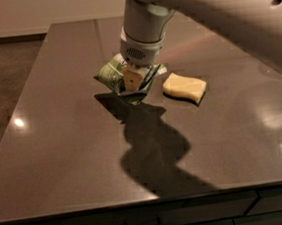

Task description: Move green jalapeno chip bag near sponge

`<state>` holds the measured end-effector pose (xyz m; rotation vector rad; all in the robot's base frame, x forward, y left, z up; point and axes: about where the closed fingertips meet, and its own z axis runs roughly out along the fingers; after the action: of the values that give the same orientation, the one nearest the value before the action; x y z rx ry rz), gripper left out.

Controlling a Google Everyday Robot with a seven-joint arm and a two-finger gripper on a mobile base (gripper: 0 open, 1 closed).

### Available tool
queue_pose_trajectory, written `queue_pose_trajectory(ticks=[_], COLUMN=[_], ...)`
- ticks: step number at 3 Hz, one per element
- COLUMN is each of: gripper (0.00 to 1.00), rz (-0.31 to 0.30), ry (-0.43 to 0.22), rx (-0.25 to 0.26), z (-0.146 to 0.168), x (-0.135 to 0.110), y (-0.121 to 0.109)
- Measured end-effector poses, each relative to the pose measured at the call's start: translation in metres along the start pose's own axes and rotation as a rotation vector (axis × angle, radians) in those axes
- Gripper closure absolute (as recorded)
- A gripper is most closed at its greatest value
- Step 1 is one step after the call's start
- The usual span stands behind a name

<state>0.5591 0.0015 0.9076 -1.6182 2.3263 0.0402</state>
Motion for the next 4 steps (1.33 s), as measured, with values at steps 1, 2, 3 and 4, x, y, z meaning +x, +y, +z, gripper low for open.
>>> queue_pose_trajectory(ticks=[1,2,3,4], gripper=[0.59,0.36,0.13,0.0], rz=[0.045,0.101,0.14,0.141], ry=[0.046,0.082,0.105,0.103], rx=[-0.003,-0.009,-0.009,-0.007], z=[0.005,0.011,0.015,0.016], x=[0.014,0.034,0.051,0.051], y=[-0.025,-0.046,-0.059,-0.06])
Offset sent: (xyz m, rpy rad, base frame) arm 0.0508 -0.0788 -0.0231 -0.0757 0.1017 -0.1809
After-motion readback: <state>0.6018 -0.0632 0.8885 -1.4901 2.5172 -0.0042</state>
